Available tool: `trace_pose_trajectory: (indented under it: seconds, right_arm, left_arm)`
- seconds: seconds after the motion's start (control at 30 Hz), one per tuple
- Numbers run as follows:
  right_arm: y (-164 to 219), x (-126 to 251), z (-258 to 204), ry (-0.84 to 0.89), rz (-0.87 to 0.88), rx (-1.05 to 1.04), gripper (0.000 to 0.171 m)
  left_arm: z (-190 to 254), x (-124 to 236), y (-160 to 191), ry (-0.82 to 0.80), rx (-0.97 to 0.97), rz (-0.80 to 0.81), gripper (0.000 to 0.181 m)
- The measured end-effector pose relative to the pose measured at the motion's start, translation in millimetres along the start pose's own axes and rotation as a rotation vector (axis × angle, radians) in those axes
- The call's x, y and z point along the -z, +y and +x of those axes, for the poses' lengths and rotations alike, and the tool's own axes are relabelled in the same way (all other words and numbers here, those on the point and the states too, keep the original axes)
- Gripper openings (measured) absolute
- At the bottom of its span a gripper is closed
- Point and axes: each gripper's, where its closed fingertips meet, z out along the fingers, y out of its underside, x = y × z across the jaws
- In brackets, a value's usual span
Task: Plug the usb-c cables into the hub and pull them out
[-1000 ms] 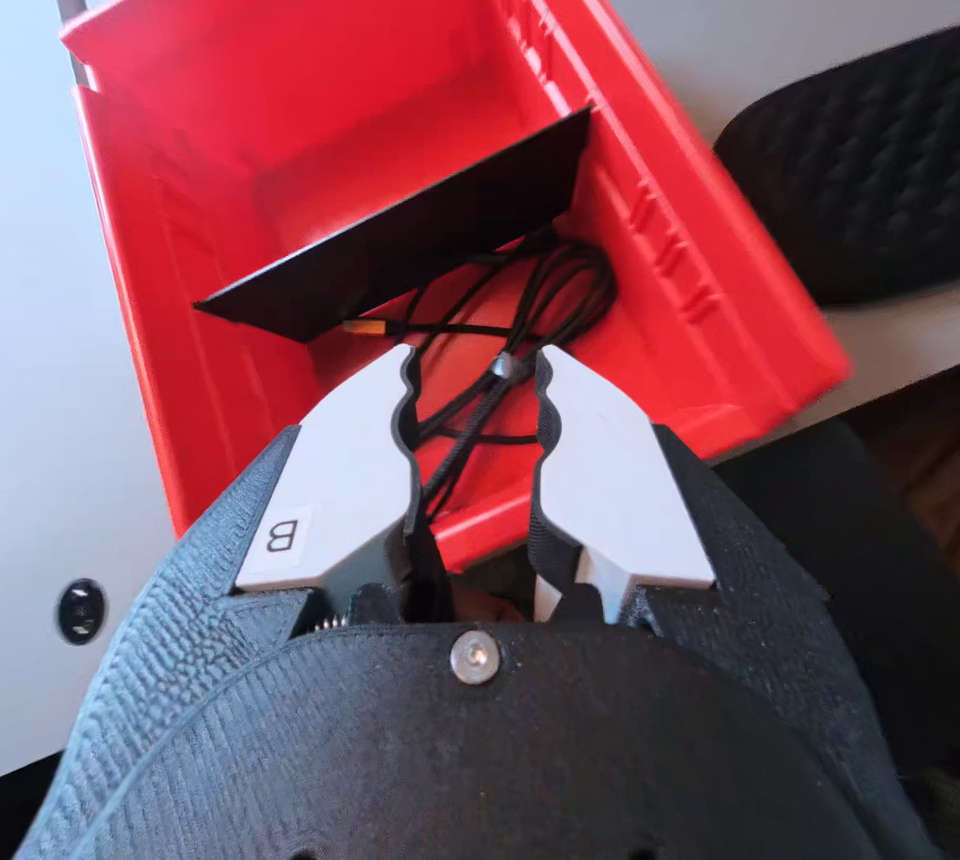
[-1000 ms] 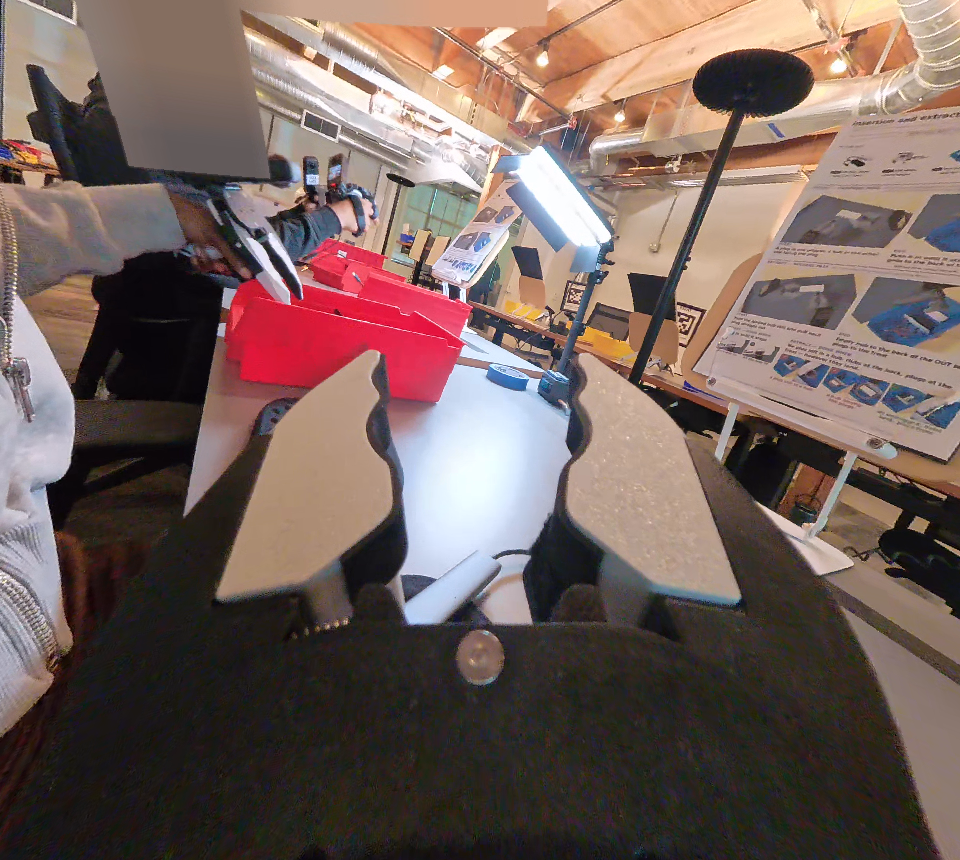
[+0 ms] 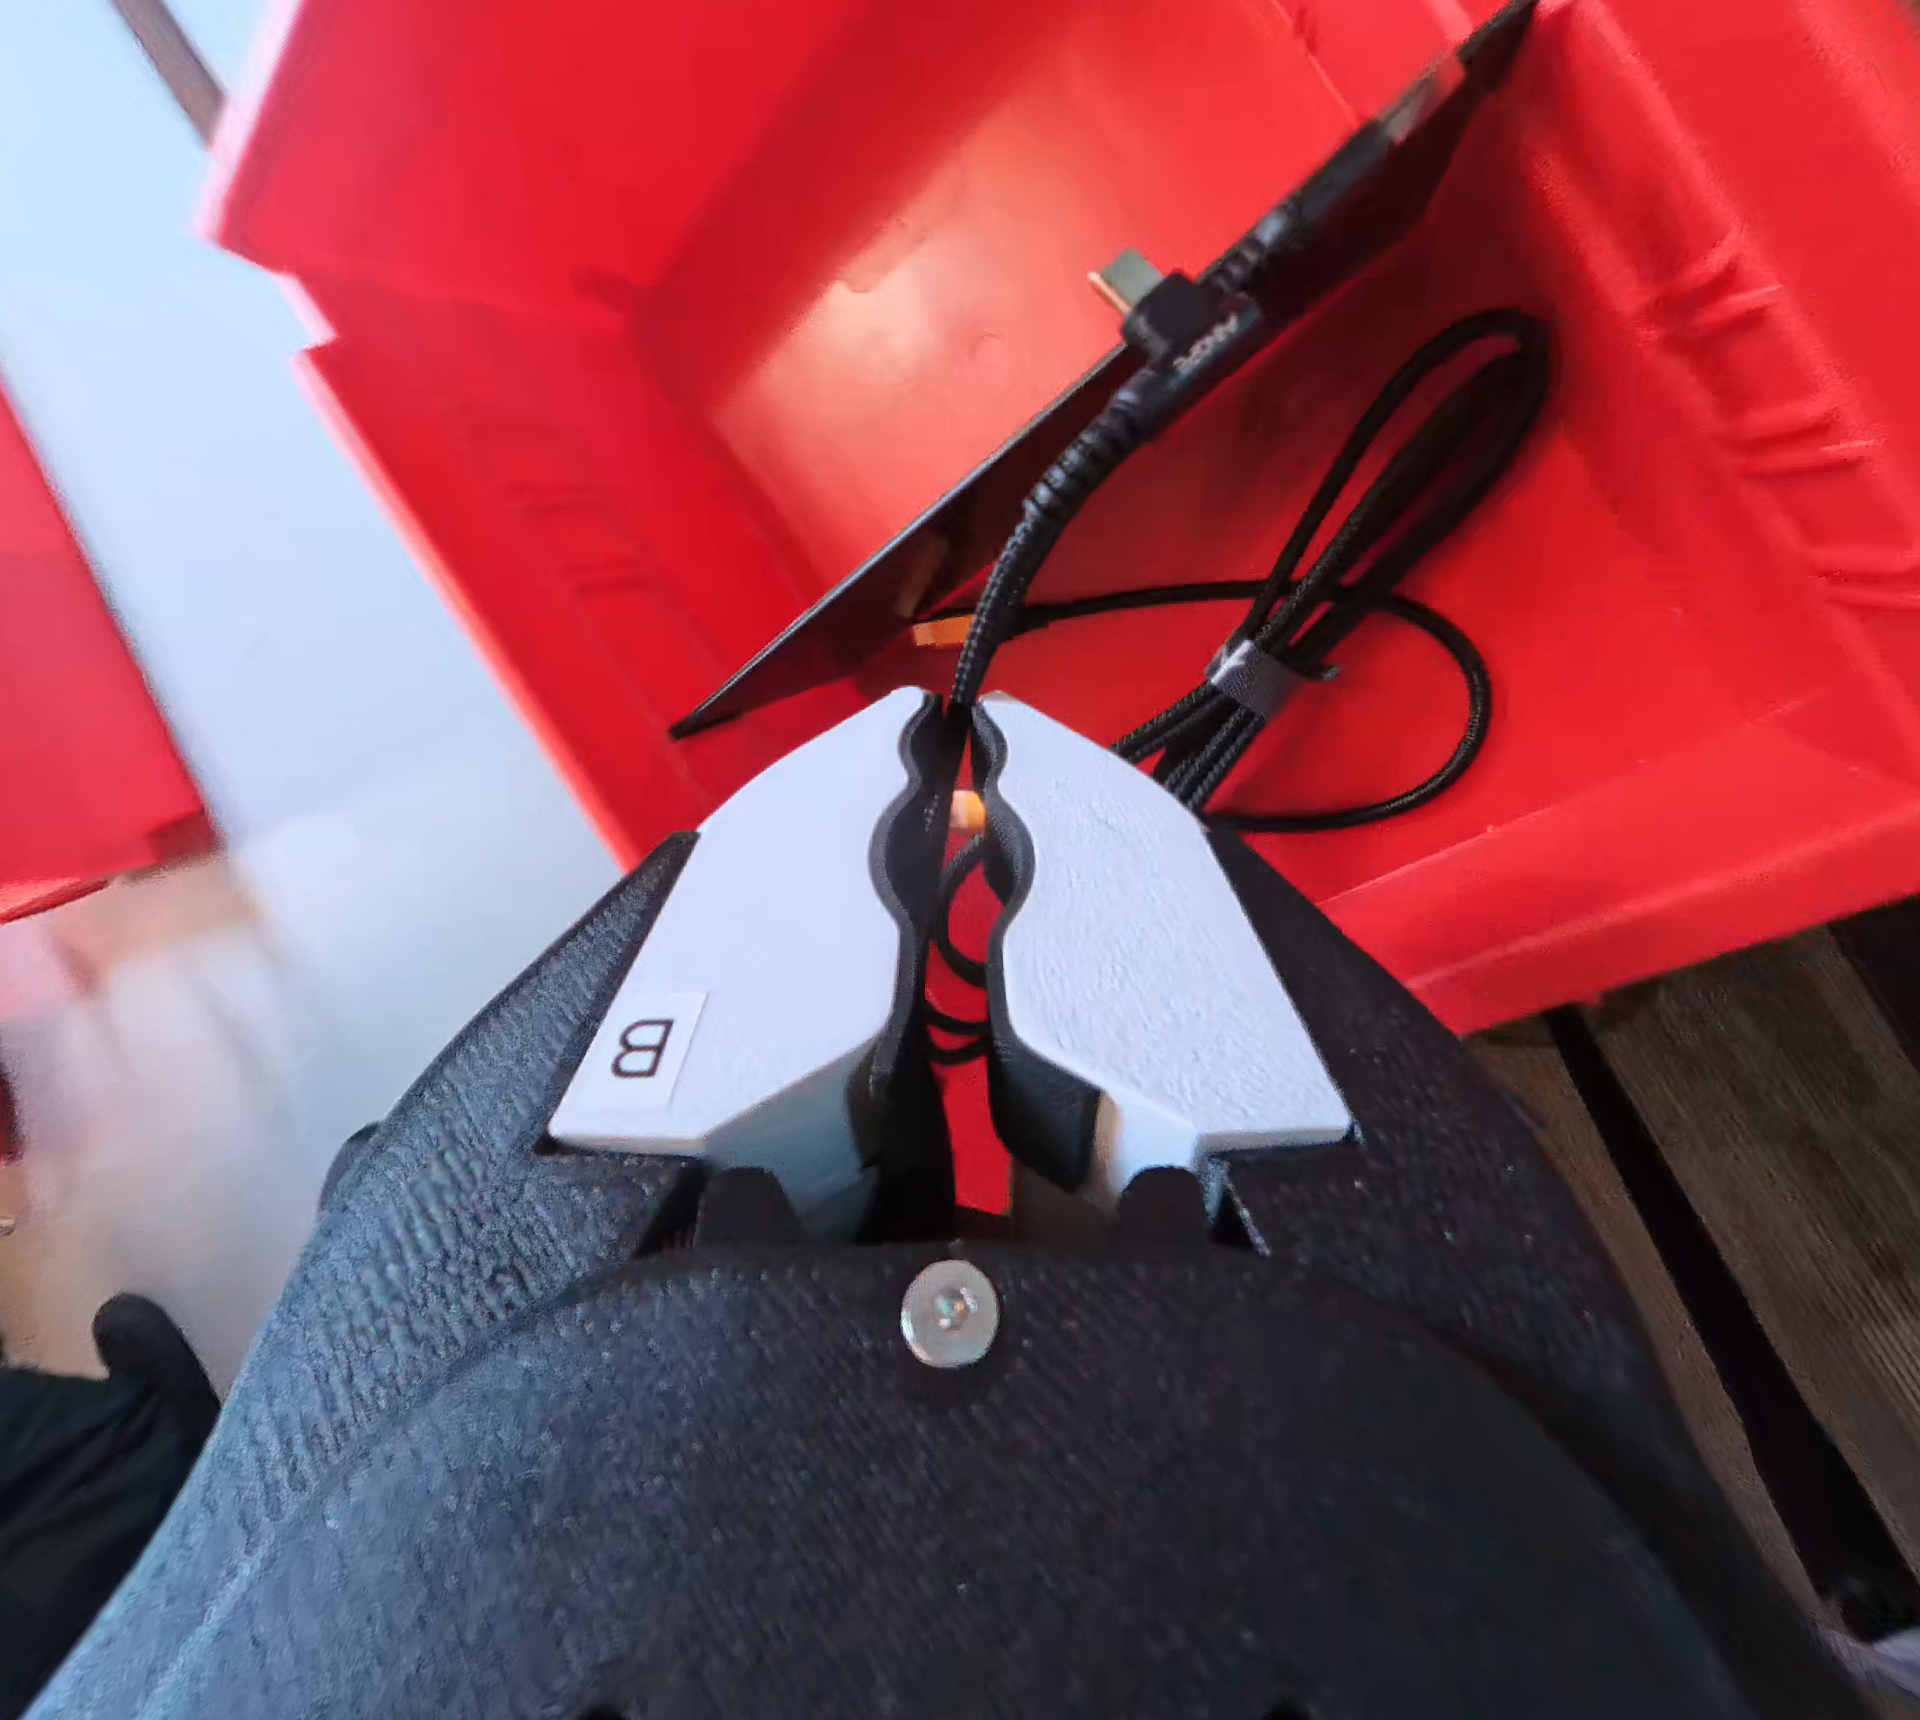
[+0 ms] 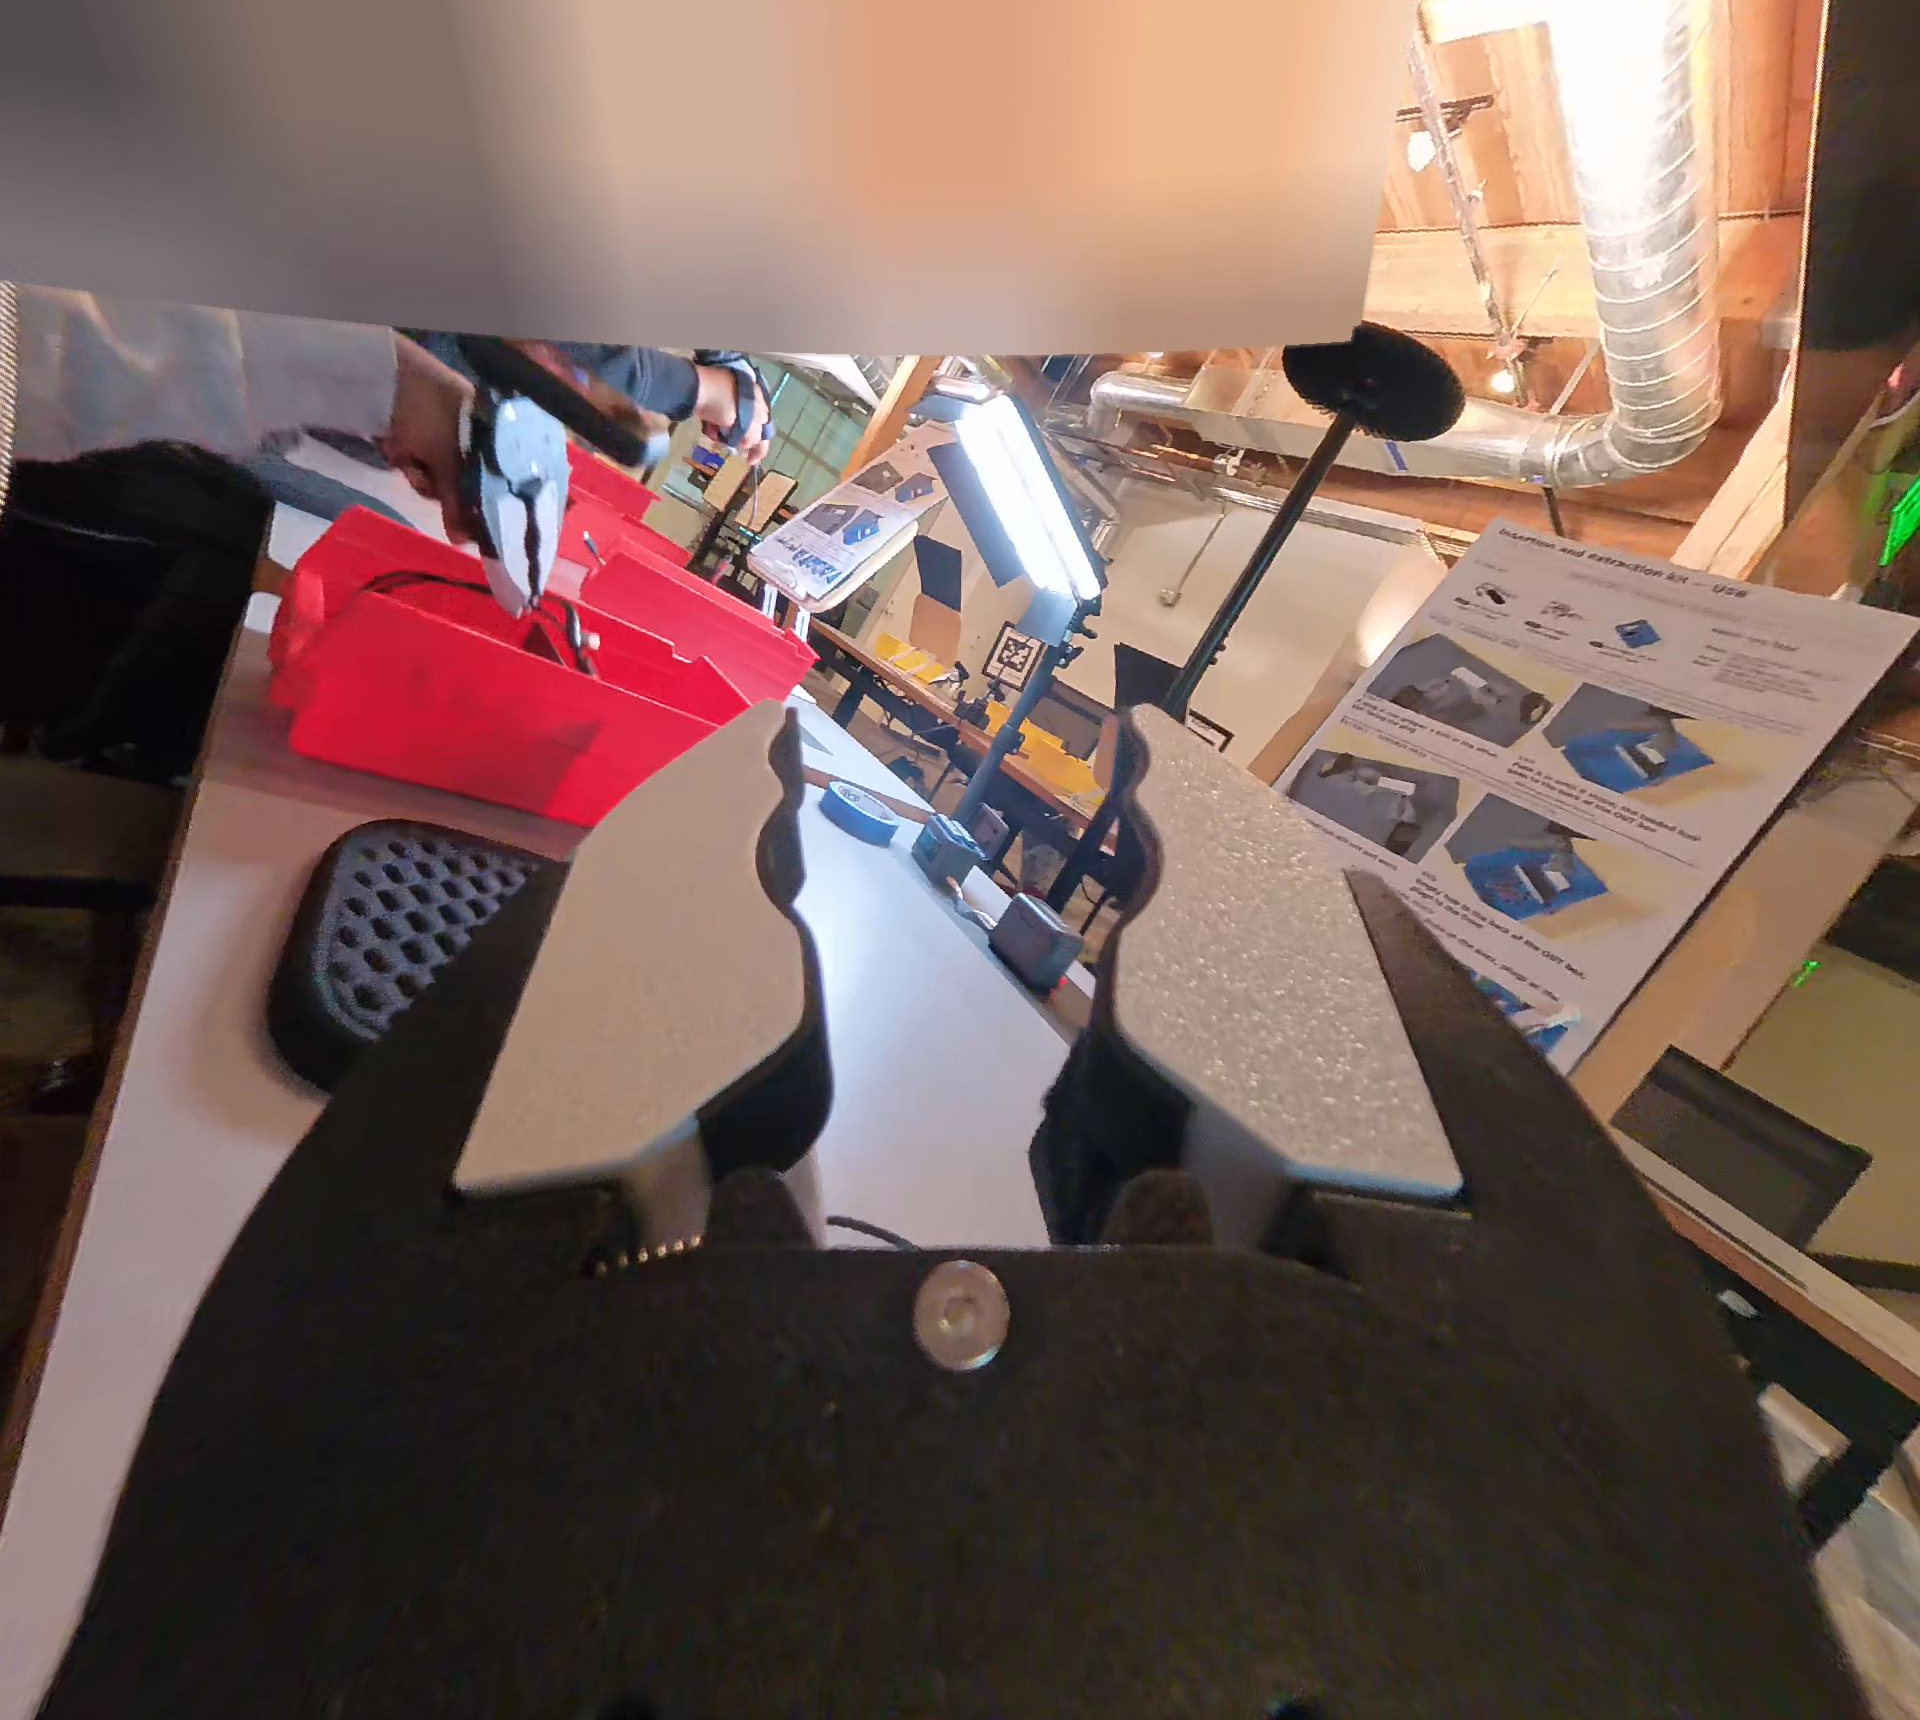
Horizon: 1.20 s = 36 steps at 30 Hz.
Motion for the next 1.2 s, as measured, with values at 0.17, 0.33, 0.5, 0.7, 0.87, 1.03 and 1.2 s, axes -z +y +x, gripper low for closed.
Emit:
trace_pose_trajectory:
  seconds: [0.17, 0.33, 0.5, 0.7, 0.87, 1.03, 1.2]
  right_arm:
    - [5.2, -3.5, -1.4, -0.013, -0.031, 0.033, 0.057]
    - [7.0, -10.1, -6.2, -0.025, -0.044, 0.063, 0.056]
    - [12.7, -17.2, -12.5, -0.038, -0.063, 0.078, 0.056]
    - [14.0, -27.8, -18.4, -0.046, -0.068, 0.125, 0.055]
    - [8.2, -32.8, -18.6, -0.039, -0.022, 0.044, 0.056]
    - [4.0, -40.8, -14.4, -0.044, 0.019, -0.105, 0.057]
    - [17.7, -55.0, -19.4, -0.090, -0.064, -0.070, 0.059]
  left_arm:
    - [-18.4, 45.7, -3.3, -0.152, 0.089, 0.137, 0.005]
    - [-32.5, 84.3, -21.1, -0.319, 0.139, 0.333, 0.005]
    - [-41.8, 143.6, -63.9, -0.547, 0.155, 0.665, 0.005]
    - [-21.7, 207.5, -113.6, -0.723, 0.121, 1.027, 0.005]
    - [18.8, 234.3, -145.7, -0.612, 0.137, 1.352, 0.005]
    - [59.2, 240.6, -168.4, -0.449, 0.168, 1.548, 0.005]
    - [75.5, 237.3, -185.1, -0.309, 0.232, 1.625, 0.005]
